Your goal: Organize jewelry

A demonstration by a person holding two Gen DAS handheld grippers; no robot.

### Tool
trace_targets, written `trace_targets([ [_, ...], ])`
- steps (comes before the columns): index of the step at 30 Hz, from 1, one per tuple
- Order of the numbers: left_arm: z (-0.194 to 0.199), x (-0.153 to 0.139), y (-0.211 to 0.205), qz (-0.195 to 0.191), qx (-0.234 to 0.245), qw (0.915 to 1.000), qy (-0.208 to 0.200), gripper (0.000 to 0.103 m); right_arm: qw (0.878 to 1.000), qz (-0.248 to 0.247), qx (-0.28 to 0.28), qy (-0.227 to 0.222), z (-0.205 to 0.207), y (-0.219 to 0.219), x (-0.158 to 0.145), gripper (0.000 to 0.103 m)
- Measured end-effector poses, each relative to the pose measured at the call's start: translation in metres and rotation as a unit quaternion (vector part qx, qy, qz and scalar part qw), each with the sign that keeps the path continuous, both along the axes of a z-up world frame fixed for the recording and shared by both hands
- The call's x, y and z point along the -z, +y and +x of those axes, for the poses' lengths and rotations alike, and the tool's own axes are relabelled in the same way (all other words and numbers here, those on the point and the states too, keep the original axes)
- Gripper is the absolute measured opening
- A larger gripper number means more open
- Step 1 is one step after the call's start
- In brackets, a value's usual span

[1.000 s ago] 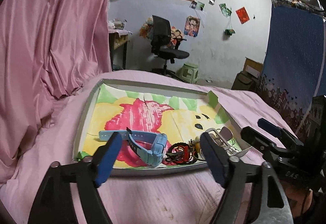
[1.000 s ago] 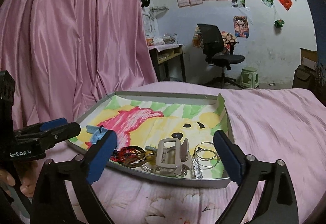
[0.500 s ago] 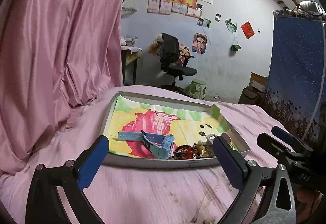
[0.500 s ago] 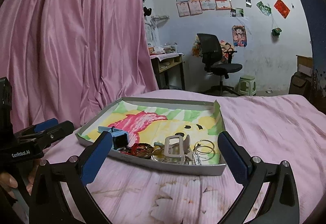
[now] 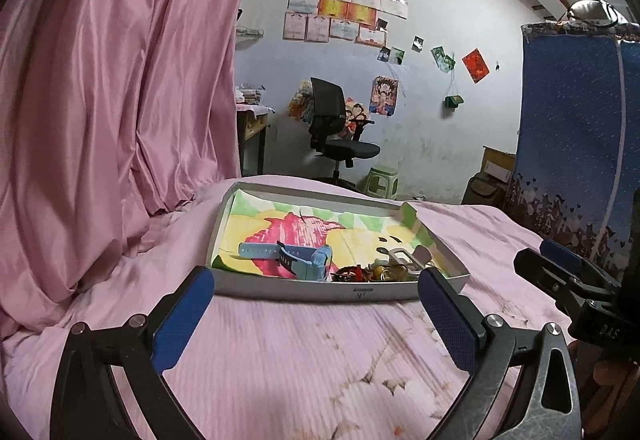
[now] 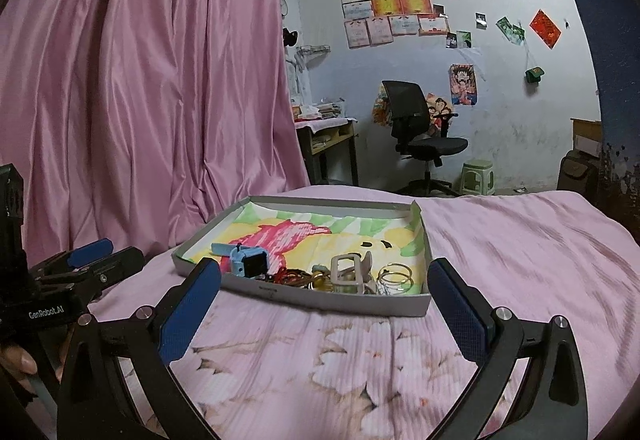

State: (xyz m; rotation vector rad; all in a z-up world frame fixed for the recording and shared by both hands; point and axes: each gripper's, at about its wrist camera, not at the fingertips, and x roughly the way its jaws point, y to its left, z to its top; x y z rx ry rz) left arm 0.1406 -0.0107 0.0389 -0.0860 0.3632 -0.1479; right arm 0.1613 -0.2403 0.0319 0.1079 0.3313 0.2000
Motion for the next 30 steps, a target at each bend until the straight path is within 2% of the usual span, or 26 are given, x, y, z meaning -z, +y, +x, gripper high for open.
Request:
trace_targets([
  [7,-0.021,-0.001,0.005,-0.006,-0.001,1.0,-0.006,0.103,1.0,-0.005,0.0,-0.004,-0.021,0.005,-0.002,0.102],
  [30,-0.06,0.005,0.006,0.023,-0.016,0.9994,-0.019,0.103,1.0,-0.006,0.023,-0.006,-0.057,0.007,0.006,0.102],
])
